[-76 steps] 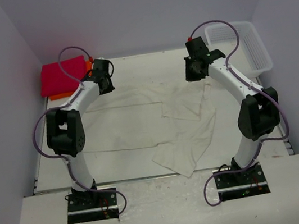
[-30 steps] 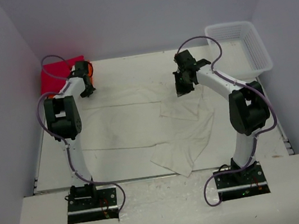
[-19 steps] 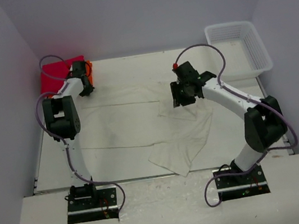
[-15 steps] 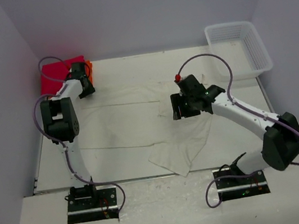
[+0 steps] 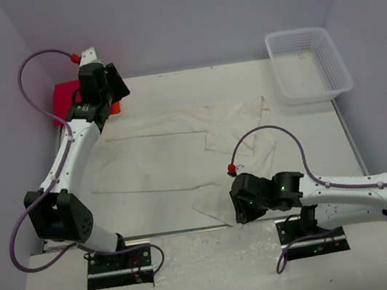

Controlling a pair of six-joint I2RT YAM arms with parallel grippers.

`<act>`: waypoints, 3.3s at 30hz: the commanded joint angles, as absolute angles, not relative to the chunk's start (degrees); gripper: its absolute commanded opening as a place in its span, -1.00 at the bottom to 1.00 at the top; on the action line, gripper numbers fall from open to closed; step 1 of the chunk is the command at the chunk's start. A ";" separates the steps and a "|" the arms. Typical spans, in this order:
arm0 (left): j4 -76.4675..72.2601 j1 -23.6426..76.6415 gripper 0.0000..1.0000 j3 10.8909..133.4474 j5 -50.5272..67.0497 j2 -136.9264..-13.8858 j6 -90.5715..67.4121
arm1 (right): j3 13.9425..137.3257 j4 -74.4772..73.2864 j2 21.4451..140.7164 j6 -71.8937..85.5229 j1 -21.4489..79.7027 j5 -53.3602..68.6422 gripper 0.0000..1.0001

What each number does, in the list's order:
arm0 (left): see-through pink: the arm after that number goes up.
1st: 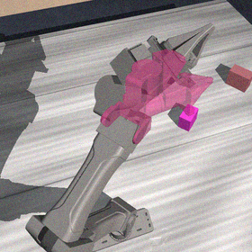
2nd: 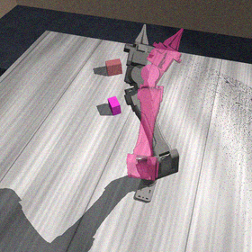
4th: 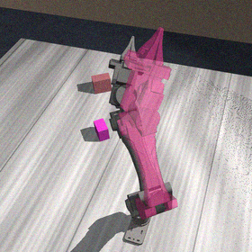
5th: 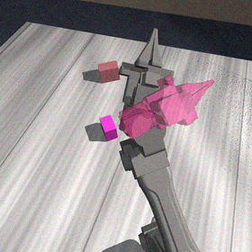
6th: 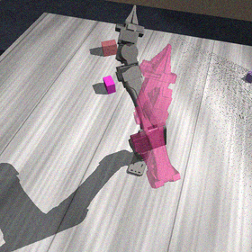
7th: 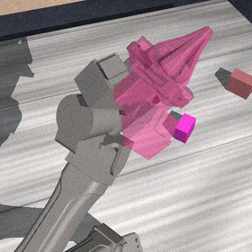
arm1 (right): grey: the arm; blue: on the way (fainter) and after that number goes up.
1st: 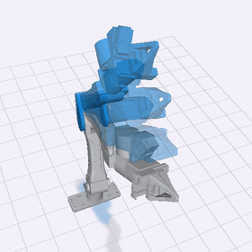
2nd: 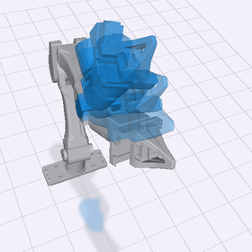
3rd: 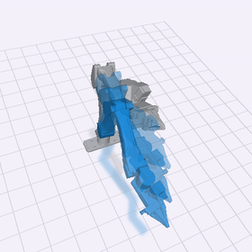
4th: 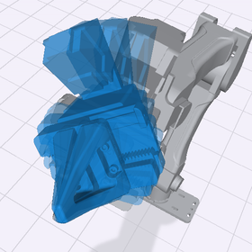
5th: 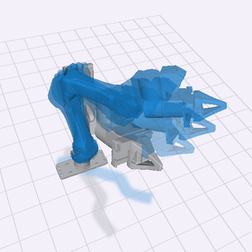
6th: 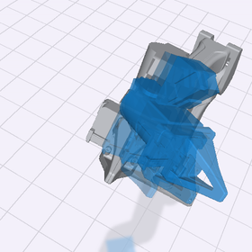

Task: Fold and stack the t-shirts
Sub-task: Fold the flattened tshirt in 1/3 of the way, then grap the side of the flattened tshirt closest away from the robot with both arms

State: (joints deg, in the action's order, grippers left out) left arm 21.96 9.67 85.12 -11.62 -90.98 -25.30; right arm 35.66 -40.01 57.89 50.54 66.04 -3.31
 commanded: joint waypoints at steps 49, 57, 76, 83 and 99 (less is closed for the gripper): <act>24.87 15.73 0.20 67.32 -12.48 -77.43 -25.14 | 41.22 -34.19 82.35 60.47 75.32 -11.51 -0.75; 25.05 16.79 0.20 66.19 -14.23 -77.26 -25.40 | 43.85 -39.01 82.00 60.03 74.80 -14.58 -1.00; 30.93 19.25 0.55 49.93 -22.23 -67.69 -42.88 | 48.61 -46.23 77.17 58.71 74.79 -19.51 -1.00; 34.97 18.63 0.63 49.83 -25.75 -65.91 -46.66 | 44.57 -45.27 73.13 60.38 74.80 -19.25 -1.00; 39.72 0.00 0.15 41.40 -18.37 -69.26 -49.92 | 41.13 -42.02 67.06 55.82 74.79 -19.68 -1.00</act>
